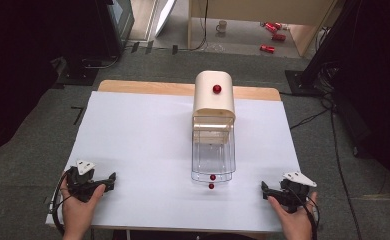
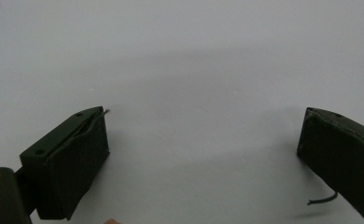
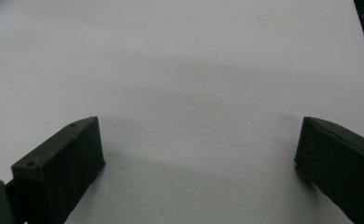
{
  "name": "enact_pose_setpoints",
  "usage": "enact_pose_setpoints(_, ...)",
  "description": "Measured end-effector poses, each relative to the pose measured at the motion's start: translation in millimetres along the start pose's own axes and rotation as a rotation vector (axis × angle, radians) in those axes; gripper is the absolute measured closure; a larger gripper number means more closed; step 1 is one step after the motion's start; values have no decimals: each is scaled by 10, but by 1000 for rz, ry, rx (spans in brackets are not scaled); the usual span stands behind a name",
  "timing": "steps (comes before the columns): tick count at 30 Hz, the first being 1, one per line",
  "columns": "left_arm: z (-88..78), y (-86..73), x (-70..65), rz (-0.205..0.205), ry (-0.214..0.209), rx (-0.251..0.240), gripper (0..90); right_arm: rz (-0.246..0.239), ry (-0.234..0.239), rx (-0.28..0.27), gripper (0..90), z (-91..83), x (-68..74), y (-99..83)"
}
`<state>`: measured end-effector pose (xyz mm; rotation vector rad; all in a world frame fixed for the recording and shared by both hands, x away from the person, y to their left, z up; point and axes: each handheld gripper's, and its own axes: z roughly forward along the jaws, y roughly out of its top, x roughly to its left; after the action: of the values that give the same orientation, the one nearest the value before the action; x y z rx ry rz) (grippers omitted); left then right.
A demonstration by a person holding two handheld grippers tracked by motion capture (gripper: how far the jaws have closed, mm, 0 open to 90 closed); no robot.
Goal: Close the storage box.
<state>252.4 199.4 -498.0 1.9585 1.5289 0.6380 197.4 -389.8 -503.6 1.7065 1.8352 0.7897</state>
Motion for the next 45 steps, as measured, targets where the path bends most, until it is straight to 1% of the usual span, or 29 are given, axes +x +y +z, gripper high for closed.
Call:
enact_pose_setpoints(2,0,0,0,1,0,0,19,3,1,-2,21,-3,-3,-1)
enact_pose_setpoints(3,-1,0,0,1,0,0,19,15,-9,-11,55,-19,0,-8)
enact_pose_setpoints(6,0,1,1,1,0,1,19,27,-21,-9,81,-38,8,-7)
enact_pose_setpoints(7,0,1,1,0,0,1,19,33,-20,5,121,-63,38,1)
enact_pose_setpoints(8,0,1,1,0,0,1,19,33,-20,5,121,-63,38,1)
enact_pose_setpoints(9,1,1,0,-1,0,-1,19,24,-34,3,142,-83,94,8)
enact_pose_setpoints(10,1,1,0,-1,0,-1,19,24,-34,-1,142,-90,119,11)
enact_pose_setpoints(12,1,1,0,-1,0,-1,19,36,-19,-24,161,-116,182,26)
enact_pose_setpoints(13,1,1,0,-1,0,-1,19,36,-19,-24,161,-116,182,26)
enact_pose_setpoints(14,1,0,0,-1,0,-1,19,40,-1,-52,191,-159,266,50)
enact_pose_setpoints(17,2,0,0,-1,0,-2,19,32,27,-79,217,-203,378,78)
enact_pose_setpoints(19,1,0,0,-1,0,-1,19,26,41,-92,235,-232,456,101)
enact_pose_setpoints(21,1,0,0,-1,0,-1,19,21,51,-111,278,-270,533,123)
enact_pose_setpoints(22,1,0,0,-1,0,-1,19,21,51,-111,278,-270,533,123)
enact_pose_setpoints(23,1,0,0,-1,0,-1,19,19,65,-127,301,-308,601,150)
enact_pose_setpoints(24,1,0,0,-1,0,-1,19,19,65,-127,301,-308,601,150)
enact_pose_setpoints(26,0,0,1,1,0,0,19,21,85,-141,323,-342,667,172)
enact_pose_setpoints(27,0,0,0,1,0,0,19,17,101,-147,341,-368,731,190)
enact_pose_setpoints(31,0,0,0,1,0,0,19,8,131,-160,385,-412,841,219)
enact_pose_setpoints(33,1,0,0,0,0,-1,19,9,140,-171,412,-435,886,234)
enact_pose_setpoints(34,1,0,0,0,0,-1,19,9,140,-171,412,-435,886,234)
enact_pose_setpoints(35,1,0,0,0,0,-1,19,13,158,-181,460,-463,935,248)
enact_pose_setpoints(36,1,0,0,-1,0,-1,19,11,170,-182,483,-471,953,252)
enact_pose_setpoints(39,1,0,0,-1,0,-1,19,-7,208,-175,524,-496,1039,258)
enact_pose_setpoints(40,1,0,0,0,0,-1,19,-7,208,-175,524,-496,1039,258)
enact_pose_setpoints(41,1,0,0,-1,0,-1,19,-17,214,-177,535,-503,1068,259)
enact_pose_setpoints(43,0,0,1,1,0,0,19,-32,226,-174,550,-518,1132,261)
enact_pose_setpoints(44,1,0,-1,-1,0,-1,19,-43,243,-170,558,-532,1196,264)
enact_pose_setpoints(45,1,0,0,0,0,0,19,-46,249,-172,567,-536,1225,266)
